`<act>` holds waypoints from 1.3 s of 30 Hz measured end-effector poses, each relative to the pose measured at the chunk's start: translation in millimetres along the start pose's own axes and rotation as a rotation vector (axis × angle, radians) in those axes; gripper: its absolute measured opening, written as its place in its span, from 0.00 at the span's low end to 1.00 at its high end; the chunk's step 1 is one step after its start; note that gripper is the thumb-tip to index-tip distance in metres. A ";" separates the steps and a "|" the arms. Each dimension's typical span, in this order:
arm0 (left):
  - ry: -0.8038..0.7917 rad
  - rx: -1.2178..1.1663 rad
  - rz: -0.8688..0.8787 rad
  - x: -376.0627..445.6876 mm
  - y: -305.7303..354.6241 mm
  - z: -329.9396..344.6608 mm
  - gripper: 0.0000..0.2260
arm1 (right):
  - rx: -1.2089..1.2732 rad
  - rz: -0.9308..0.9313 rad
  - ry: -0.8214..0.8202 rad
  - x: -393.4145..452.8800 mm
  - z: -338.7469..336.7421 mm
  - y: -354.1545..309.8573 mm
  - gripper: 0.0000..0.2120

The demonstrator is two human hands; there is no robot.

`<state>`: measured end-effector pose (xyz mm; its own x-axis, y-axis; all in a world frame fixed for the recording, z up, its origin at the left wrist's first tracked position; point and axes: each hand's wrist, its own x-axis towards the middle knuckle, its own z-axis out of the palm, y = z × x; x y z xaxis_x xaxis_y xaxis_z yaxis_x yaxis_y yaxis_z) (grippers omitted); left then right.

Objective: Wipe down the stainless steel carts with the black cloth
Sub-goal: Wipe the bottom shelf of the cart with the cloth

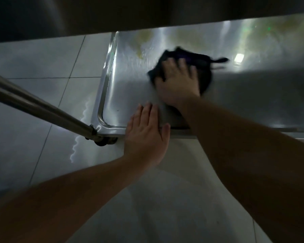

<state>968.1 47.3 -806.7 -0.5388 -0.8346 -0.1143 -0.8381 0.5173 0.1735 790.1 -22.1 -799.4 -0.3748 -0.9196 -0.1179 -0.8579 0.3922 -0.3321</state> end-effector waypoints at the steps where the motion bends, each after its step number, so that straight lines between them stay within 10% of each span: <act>1: 0.007 -0.011 -0.001 -0.3 -0.7 -0.9 0.35 | -0.024 -0.174 -0.054 3.3 2.9 -15.9 0.32; 17: 0.195 -0.215 -0.072 -9.2 1.7 -2.1 0.21 | -0.194 -0.536 -0.211 -85.0 -8.5 74.7 0.33; 24: 0.122 -0.088 -0.060 -6.2 21.4 -6.5 0.30 | -0.262 -0.614 -0.192 -128.2 -34.1 175.7 0.45; 39: 0.041 -0.076 0.169 -17.3 128.7 -9.2 0.32 | -0.330 -0.134 -0.043 -232.4 -112.9 424.6 0.43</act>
<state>870.4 126.6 -773.4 -0.6662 -0.7448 -0.0378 -0.7262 0.6364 0.2602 473.3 360.7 -807.4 -0.2421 -0.9608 -0.1350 -0.9683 0.2480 -0.0283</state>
